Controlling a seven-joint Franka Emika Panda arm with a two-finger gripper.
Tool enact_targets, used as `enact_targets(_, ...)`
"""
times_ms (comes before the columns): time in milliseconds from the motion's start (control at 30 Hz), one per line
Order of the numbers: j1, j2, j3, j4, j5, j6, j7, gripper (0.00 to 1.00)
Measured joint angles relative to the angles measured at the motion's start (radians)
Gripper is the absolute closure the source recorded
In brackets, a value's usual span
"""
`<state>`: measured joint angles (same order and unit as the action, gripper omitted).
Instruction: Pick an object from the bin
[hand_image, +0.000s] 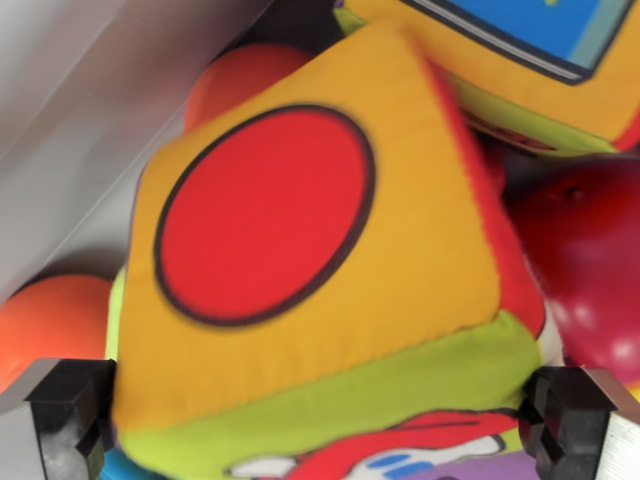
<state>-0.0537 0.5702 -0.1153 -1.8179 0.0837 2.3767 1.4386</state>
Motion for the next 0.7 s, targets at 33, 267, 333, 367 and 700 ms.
enact_targets(33, 0.0, 0.004, 0.0, 0.0, 0.001, 0.004, 0.0, 0.0)
enact_targets(267, 0.0, 0.011, 0.001, 0.0, 0.002, 0.014, -0.002, 1.0)
enact_targets(333, 0.0, 0.011, 0.001, 0.0, 0.003, 0.014, -0.002, 1.0)
enact_targets(367, 0.0, 0.011, 0.001, 0.0, 0.003, 0.014, -0.002, 1.0)
enact_targets(700, -0.001, 0.012, 0.001, 0.0, 0.003, 0.015, -0.002, 1.0)
